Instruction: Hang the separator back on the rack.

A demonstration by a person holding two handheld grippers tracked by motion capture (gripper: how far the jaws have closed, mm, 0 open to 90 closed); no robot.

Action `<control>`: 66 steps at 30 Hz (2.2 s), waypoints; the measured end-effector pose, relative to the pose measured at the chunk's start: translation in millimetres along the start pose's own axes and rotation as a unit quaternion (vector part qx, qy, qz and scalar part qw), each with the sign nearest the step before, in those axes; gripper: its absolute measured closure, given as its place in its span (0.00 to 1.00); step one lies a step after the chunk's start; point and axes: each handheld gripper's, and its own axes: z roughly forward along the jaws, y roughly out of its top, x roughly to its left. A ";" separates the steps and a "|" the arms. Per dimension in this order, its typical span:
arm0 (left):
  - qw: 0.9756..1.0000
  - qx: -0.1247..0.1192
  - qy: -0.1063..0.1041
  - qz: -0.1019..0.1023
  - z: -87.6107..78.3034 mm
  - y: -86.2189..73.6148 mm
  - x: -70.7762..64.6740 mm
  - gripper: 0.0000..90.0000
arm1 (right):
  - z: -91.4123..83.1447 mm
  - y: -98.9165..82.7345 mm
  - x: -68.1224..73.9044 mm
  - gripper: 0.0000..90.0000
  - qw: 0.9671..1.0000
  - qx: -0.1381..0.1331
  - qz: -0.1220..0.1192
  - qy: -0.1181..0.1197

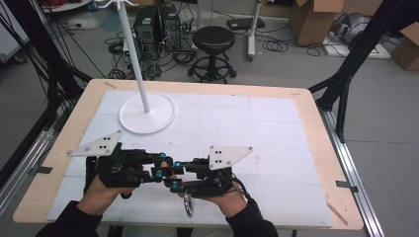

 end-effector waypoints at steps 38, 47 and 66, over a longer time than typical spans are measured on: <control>0.976 -0.009 0.212 0.045 8.3 33.3 -27.6 0.80 | 19.6 -25.4 15.4 0.34 0.978 0.048 0.001 -0.204; 0.971 -0.017 0.235 0.046 17.9 33.2 -29.6 0.79 | 15.2 -24.4 17.1 0.70 0.973 0.048 0.000 -0.228; 0.980 -0.031 0.199 0.012 12.2 34.0 -21.4 0.55 | 9.9 -21.1 21.0 0.82 0.967 0.057 -0.023 -0.248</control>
